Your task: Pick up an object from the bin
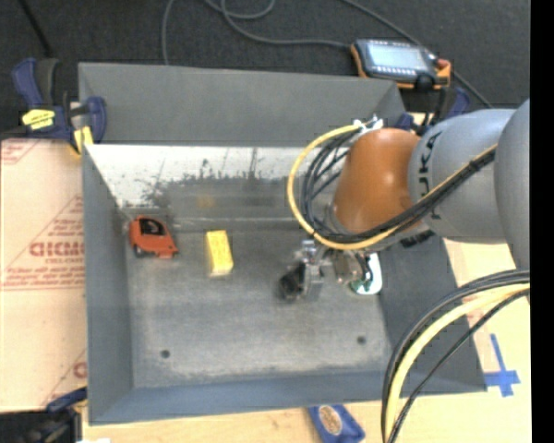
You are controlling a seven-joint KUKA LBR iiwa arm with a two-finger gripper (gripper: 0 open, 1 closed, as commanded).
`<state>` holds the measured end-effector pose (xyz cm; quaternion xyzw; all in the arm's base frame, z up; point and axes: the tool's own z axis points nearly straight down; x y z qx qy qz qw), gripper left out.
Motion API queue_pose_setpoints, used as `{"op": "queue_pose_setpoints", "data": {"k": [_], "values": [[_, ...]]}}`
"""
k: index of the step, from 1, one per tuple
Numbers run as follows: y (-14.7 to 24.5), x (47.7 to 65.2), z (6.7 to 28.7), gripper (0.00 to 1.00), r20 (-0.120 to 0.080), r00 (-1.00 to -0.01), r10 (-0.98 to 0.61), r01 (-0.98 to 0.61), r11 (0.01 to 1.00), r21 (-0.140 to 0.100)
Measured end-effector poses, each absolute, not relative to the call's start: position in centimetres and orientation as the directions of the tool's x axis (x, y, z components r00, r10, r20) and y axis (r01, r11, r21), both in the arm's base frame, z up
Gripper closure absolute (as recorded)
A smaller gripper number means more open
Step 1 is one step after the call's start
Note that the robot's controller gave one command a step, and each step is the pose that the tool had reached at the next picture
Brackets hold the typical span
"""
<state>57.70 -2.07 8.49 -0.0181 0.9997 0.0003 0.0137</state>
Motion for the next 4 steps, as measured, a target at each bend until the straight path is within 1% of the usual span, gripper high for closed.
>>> {"op": "queue_pose_setpoints", "data": {"k": [1, 2, 3, 4], "values": [[-2.1, 57.7, 8.5, 1.0, -0.027, -0.999, -0.036, -0.036, 0.999, 0.0], [-1.5, 58.5, 8.1, 1.0, -0.012, -0.999, -0.05, -0.05, 0.999, -0.004], [-1.4, 57.3, 8.1, 1.0, -0.042, -0.998, -0.05, -0.05, 0.999, -0.004], [0.3, 57.5, 8.0, 1.0, -0.026, -0.998, -0.057, -0.056, 0.998, -0.007]]}}
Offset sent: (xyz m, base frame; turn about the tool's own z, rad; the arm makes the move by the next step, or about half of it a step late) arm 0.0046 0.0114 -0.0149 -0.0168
